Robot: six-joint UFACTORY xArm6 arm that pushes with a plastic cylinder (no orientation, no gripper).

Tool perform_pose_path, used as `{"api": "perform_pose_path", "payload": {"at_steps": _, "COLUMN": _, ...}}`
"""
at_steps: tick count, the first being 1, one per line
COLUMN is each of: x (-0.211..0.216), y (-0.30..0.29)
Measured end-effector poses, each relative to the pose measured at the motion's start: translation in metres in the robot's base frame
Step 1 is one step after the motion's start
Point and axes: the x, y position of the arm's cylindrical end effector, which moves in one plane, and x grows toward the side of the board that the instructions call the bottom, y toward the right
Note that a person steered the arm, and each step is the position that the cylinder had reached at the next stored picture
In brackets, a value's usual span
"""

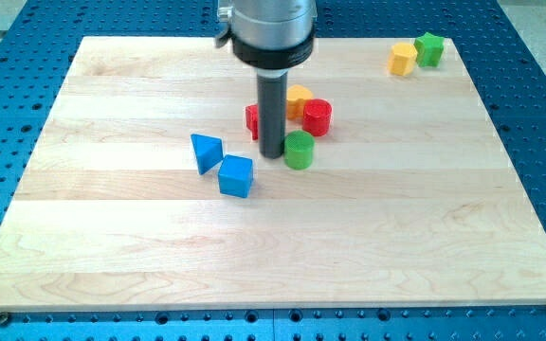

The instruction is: Move the green circle towards the center right

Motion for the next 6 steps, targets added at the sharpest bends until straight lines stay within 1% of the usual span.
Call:
{"api": "perform_pose_path", "payload": {"at_steps": 2, "x": 0.055, "y": -0.001}}
{"api": "perform_pose_path", "payload": {"at_steps": 3, "x": 0.049, "y": 0.022}}
{"api": "perform_pose_path", "payload": {"at_steps": 4, "x": 0.033, "y": 0.022}}
{"api": "perform_pose_path", "payload": {"at_steps": 5, "x": 0.033, "y": -0.004}}
{"api": "perform_pose_path", "payload": {"at_steps": 6, "x": 0.014, "y": 0.000}}
